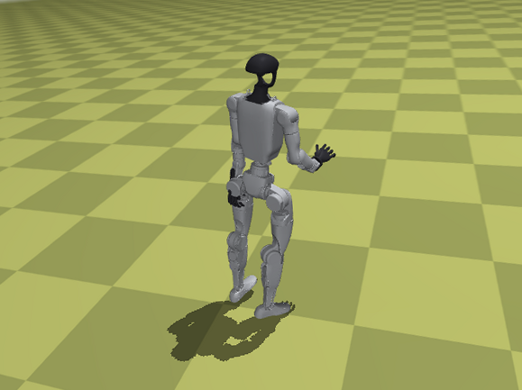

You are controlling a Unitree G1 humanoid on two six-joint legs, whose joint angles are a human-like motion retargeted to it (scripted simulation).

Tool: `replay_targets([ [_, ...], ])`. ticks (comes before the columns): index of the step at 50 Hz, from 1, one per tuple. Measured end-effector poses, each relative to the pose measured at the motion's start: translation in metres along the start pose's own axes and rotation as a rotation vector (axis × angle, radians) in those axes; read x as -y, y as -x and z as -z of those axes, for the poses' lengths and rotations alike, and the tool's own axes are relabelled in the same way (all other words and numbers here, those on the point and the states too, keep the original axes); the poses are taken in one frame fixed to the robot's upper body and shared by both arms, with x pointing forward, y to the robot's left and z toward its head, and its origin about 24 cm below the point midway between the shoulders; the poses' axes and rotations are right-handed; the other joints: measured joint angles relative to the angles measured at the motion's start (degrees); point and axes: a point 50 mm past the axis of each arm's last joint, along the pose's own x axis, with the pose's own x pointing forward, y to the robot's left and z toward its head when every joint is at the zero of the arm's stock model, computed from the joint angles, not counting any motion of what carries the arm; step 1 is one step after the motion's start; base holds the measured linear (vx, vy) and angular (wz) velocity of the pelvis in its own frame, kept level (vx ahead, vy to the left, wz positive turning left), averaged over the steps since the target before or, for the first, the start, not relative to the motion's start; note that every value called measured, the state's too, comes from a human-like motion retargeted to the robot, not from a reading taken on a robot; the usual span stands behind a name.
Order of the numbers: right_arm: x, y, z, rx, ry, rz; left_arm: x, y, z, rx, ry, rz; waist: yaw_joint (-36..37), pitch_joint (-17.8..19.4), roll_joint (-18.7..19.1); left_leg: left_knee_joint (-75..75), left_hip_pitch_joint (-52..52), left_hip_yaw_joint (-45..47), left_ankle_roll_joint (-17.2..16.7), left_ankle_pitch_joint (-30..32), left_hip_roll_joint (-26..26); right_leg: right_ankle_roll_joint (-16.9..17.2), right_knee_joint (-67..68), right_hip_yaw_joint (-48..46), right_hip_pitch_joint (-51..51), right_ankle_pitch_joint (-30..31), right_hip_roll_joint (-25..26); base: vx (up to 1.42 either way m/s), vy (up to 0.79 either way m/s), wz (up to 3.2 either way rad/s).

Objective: In place motions

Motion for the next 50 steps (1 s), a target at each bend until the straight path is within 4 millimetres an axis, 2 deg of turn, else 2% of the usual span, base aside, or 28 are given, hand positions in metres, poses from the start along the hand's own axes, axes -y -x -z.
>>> replay_targets([
  [2, -0.034, 0.034, 0.016, -0.077, 0.033, -0.314, 0.001, 0.0, 0.001, -0.006, 0.0, 0.005, -0.1, -0.2, 0.2, 0.1, -0.1, 0.5, 0.0, -0.1, 0.2, 0.0, 0.0, 0.5, -0.2, 0.1, 0.1, 0.0, 0.01, -0.25],
  [5, -0.076, 0.108, 0.044, -0.282, 0.163, -0.979, 0.001, 0.0, 0.0, -0.012, 0.0, 0.016, 0.3, 0.0, 0.6, 0.5, -0.3, 1.7, -0.1, -0.2, 0.6, -0.2, 0.1, 1.9, -0.6, 0.2, 0.4, -0.02, 0.02, -0.44],
  [6, -0.081, 0.136, 0.055, -0.412, 0.245, -1.188, 0.001, 0.001, -0.002, -0.006, -0.003, 0.009, 1.0, 0.3, 0.7, 0.7, -0.5, 2.6, -0.1, -0.2, 0.8, -0.3, 0.1, 2.8, -0.6, 0.3, 0.6, -0.02, 0.02, -0.62],
  [8, -0.077, 0.183, 0.07, -0.668, 0.387, -1.545, -0.001, 0.003, -0.009, 0.027, -0.013, -0.02, 1.9, 0.8, 0.9, 1.1, -0.5, 3.4, -0.1, -0.3, 1.1, -0.3, 0.1, 3.6, -0.6, 0.4, 0.8, 0.0, 0.02, -0.44],
  [10, -0.068, 0.216, 0.071, -0.884, 0.371, -1.743, -0.006, 0.006, -0.022, 0.104, -0.015, -0.073, 2.8, 1.1, 0.9, 1.1, -0.3, 4.1, -0.1, -0.4, 1.1, -0.7, 0.2, 4.4, -0.8, 0.4, 1.1, 0.0, 0.01, -0.14],
  [12, -0.068, 0.237, 0.063, -1.16, 0.079, -1.699, -0.013, 0.013, -0.043, 0.233, 0.009, -0.14, 2.2, 1.2, 0.7, 1.1, -0.5, 3.5, 0.0, -0.2, 0.5, -1.4, -1.5, 3.5, 0.5, 0.2, 2.1, 0.0, 0.0, 0.0],
  [13, -0.071, 0.24, 0.058, -1.279, -0.12, -1.618, -0.018, 0.02, -0.055, 0.315, 0.027, -0.171, 2.5, 1.4, 0.6, 1.1, -0.5, 3.8, 0.0, -0.2, 0.4, -1.7, -1.5, 3.8, 0.4, 0.3, 2.3, 0.0, 0.0, 0.0],
  [15, -0.074, 0.239, 0.054, -1.433, -0.386, -1.396, -0.029, 0.041, -0.083, 0.503, 0.065, -0.225, 2.2, 1.9, 0.6, 1.2, -0.4, 3.3, 0.0, -0.1, 0.3, -1.7, -1.3, 3.4, 0.4, 0.5, 2.0, -0.01, 0.0, 0.14],
  [16, -0.073, 0.237, 0.057, -1.472, -0.424, -1.298, -0.036, 0.056, -0.099, 0.615, 0.086, -0.256, 1.8, 2.1, 0.6, 1.2, -0.4, 2.9, -0.1, 0.0, 0.3, -1.7, -1.4, 2.9, 0.5, 0.6, 1.9, -0.03, -0.01, 0.31],
  [18, -0.07, 0.233, 0.063, -1.51, -0.456, -1.165, -0.052, 0.096, -0.129, 0.851, 0.118, -0.322, 1.9, 2.4, 0.6, 1.2, -0.5, 2.9, -0.2, 0.1, 0.4, -1.4, -1.3, 2.8, 0.6, 0.6, 1.7, 0.0, 0.0, 0.0],
  [20, -0.067, 0.231, 0.068, -1.505, -0.44, -1.14, -0.064, 0.144, -0.152, 1.074, 0.121, -0.388, 2.8, 2.4, 0.5, 1.2, -0.5, 3.7, -0.3, 0.1, 0.7, -1.1, -0.9, 3.5, 0.3, 0.6, 1.4, -0.04, -0.03, -0.26],
  [22, -0.063, 0.231, 0.072, -1.478, -0.393, -1.192, -0.076, 0.213, -0.171, 1.337, 0.062, -0.497, 3.3, 1.9, 0.4, 1.3, -0.8, 4.0, -0.4, 0.0, 0.8, -0.9, -0.6, 3.9, -0.1, 0.6, 1.1, -0.01, -0.02, -0.1],
  [24, -0.059, 0.232, 0.075, -1.449, -0.337, -1.258, -0.082, 0.281, -0.175, 1.558, -0.021, -0.65, 3.6, 1.2, 0.4, 1.3, -1.1, 4.1, -0.5, 0.0, 0.9, -0.9, -0.5, 4.0, -0.4, 0.6, 1.1, 0.0, 0.0, 0.0],
  [26, -0.057, 0.233, 0.077, -1.417, -0.278, -1.32, -0.082, 0.349, -0.169, 1.764, -0.095, -0.858, 3.9, 0.6, 0.4, 1.3, -1.4, 4.2, -0.5, 0.0, 0.9, -0.9, -0.4, 4.1, -0.7, 0.5, 1.2, 0.0, 0.0, 0.0],
  [29, -0.059, 0.232, 0.076, -1.376, -0.215, -1.379, -0.067, 0.443, -0.145, 2.08, -0.126, -1.221, 3.9, 0.0, 0.4, 1.4, -1.6, 4.1, -0.5, 0.1, 1.0, -1.0, -0.5, 3.9, -0.7, 0.5, 1.3, 0.0, 0.0, 0.0],
  [31, -0.062, 0.232, 0.072, -1.354, -0.21, -1.402, -0.046, 0.494, -0.122, 2.331, -0.096, -1.464, 3.7, -0.3, 0.5, 1.4, -1.7, 4.0, -0.6, 0.1, 1.1, -1.0, -0.7, 3.8, -0.6, 0.4, 1.4, 0.0, 0.0, 0.0],
  [33, -0.067, 0.232, 0.067, -1.336, -0.232, -1.424, -0.019, 0.533, -0.095, 2.611, -0.065, -1.672, 2.6, -0.7, 0.5, 1.4, -2.0, 3.0, -0.5, 0.3, 0.8, -1.1, -1.3, 2.6, -0.1, 0.4, 1.7, 0.01, -0.02, 0.4],
  [34, -0.069, 0.232, 0.064, -1.326, -0.238, -1.44, -0.007, 0.546, -0.083, -2.559, 0.042, 1.634, 2.1, -1.0, 0.5, 1.5, -2.1, 2.5, -0.5, 0.3, 0.7, -1.2, -1.5, 2.1, 0.0, 0.5, 1.8, 0.04, -0.01, 0.45],
  [35, -0.071, 0.232, 0.062, -1.314, -0.24, -1.458, 0.004, 0.558, -0.072, -2.453, 0.017, 1.555, 1.7, -1.2, 0.6, 1.5, -2.1, 2.2, -0.5, 0.4, 0.7, -1.2, -1.6, 1.8, 0.1, 0.5, 1.9, 0.04, 0.01, 0.19],
  [37, -0.073, 0.231, 0.06, -1.267, -0.191, -1.5, 0.019, 0.576, -0.061, -2.355, -0.008, 1.491, 1.6, -1.6, 0.8, 1.5, -2.2, 2.5, -0.5, 0.3, 0.9, -1.1, -1.6, 2.1, 0.0, 0.5, 1.9, 0.0, 0.0, 0.0],
  [40, -0.073, 0.227, 0.063, -1.169, -0.061, -1.548, 0.026, 0.601, -0.068, -2.452, 0.017, 1.576, 1.7, -2.1, 1.3, 1.5, -2.2, 3.1, -0.5, 0.2, 1.3, -1.1, -1.4, 2.7, -0.3, 0.5, 2.1, 0.01, 0.05, -0.2],
  [41, -0.072, 0.225, 0.064, -1.148, -0.026, -1.552, 0.024, 0.608, -0.078, -2.552, 0.081, 1.692, 1.9, -2.3, 1.4, 1.6, -2.2, 3.4, -0.5, 0.2, 1.4, -1.1, -1.3, 3.0, -0.4, 0.4, 2.2, 0.0, 0.05, -0.24],
  [42, -0.072, 0.224, 0.065, -1.13, 0.0, -1.555, 0.02, 0.614, -0.09, 2.527, -0.151, -1.714, 2.1, -2.4, 1.5, 1.6, -2.2, 3.6, -0.5, 0.1, 1.5, -1.1, -1.2, 3.3, -0.5, 0.4, 2.2, 0.0, 0.04, -0.24],
  [45, -0.07, 0.221, 0.068, -1.128, 0.002, -1.561, -0.002, 0.607, -0.125, 2.034, -0.343, -1.408, 2.4, -2.7, 1.9, 1.6, -2.2, 4.2, -0.5, 0.0, 1.7, -1.0, -1.0, 4.0, -0.7, 0.4, 2.2, 0.0, 0.02, -0.21],
  [46, -0.07, 0.221, 0.068, -1.141, -0.014, -1.561, -0.006, 0.599, -0.132, 1.957, -0.35, -1.323, 2.5, -2.7, 1.9, 1.6, -2.1, 4.5, -0.5, -0.1, 1.8, -1.0, -1.0, 4.3, -0.6, 0.4, 2.2, 0.03, 0.01, -0.23],
  [47, -0.069, 0.221, 0.068, -1.156, -0.032, -1.559, -0.008, 0.593, -0.136, 1.919, -0.362, -1.266, 2.7, -2.7, 1.9, 1.6, -2.0, 4.7, -0.5, -0.1, 1.8, -1.0, -1.0, 4.6, -0.6, 0.3, 2.3, 0.04, 0.02, -0.27],
  [48, -0.069, 0.221, 0.068, -1.173, -0.053, -1.554, -0.005, 0.592, -0.135, 1.959, -0.387, -1.269, 2.9, -2.6, 1.9, 1.6, -2.0, 5.1, -0.5, -0.2, 1.8, -1.0, -1.0, 4.9, -0.6, 0.3, 2.3, 0.04, 0.02, -0.33],
  [50, -0.068, 0.223, 0.069, -1.213, -0.092, -1.53, 0.004, 0.595, -0.122, 2.17, -0.407, -1.366, 3.8, -2.6, 1.9, 1.6, -1.8, 6.0, -0.4, -0.3, 2.0, -0.8, -0.9, 6.0, -0.7, 0.2, 2.3, 0.04, 0.01, -0.43],
])
